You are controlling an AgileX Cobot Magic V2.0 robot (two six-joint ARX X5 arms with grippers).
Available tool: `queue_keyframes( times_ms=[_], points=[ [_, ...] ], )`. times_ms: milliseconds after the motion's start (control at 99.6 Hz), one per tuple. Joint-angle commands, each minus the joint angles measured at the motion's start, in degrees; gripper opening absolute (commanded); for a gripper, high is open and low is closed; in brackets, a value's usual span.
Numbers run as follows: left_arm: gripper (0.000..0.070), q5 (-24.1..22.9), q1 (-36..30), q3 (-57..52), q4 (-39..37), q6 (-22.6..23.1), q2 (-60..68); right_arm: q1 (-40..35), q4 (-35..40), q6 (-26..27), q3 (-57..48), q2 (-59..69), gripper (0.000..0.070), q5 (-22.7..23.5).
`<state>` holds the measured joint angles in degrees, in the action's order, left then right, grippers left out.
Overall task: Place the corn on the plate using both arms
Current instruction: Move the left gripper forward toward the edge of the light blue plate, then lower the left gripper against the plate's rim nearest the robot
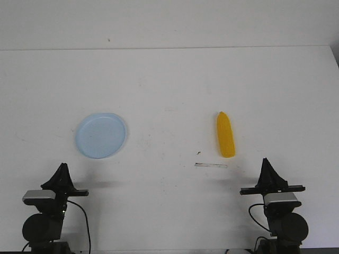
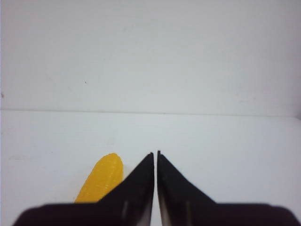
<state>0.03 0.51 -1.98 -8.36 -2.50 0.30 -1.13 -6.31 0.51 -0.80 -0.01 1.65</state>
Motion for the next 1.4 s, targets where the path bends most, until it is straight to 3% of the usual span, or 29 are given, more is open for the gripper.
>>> queue_keyframes(
  times_ms=[0, 251, 492, 994, 1276, 1386],
  points=[
    [0.0001, -0.1, 0.0, 1.2, -0.7, -0.1, -0.1, -0.1, -0.7, 0.9, 0.1, 0.1, 0.0015, -0.2],
    [0.0001, -0.7, 0.0, -0.5, -3.3, -0.2, -0.1, -0.1, -0.7, 0.9, 0.1, 0.1, 0.0015, -0.2],
    [0.0001, -7.1, 0.0, -9.2, -3.3, 0.1, 3.2, -0.1, -0.7, 0.9, 0.1, 0.1, 0.0015, -0.2],
    [0.0001, -7.1, -0.2, -29.5, -3.4, 0.0, 34.2, -0.1, -0.7, 0.9, 0.1, 0.1, 0.0015, -0.2],
    [0.0001, -8.0, -0.2, -42.3, 7.4, 0.0, 53.5, -0.1, -0.7, 0.9, 0.1, 0.1, 0.0015, -0.2],
    [0.0001, -8.0, 0.4, -46.5, 15.0, -0.2, 59.8, -0.1, -0.7, 0.9, 0.1, 0.1, 0.0015, -0.2]
  ],
)
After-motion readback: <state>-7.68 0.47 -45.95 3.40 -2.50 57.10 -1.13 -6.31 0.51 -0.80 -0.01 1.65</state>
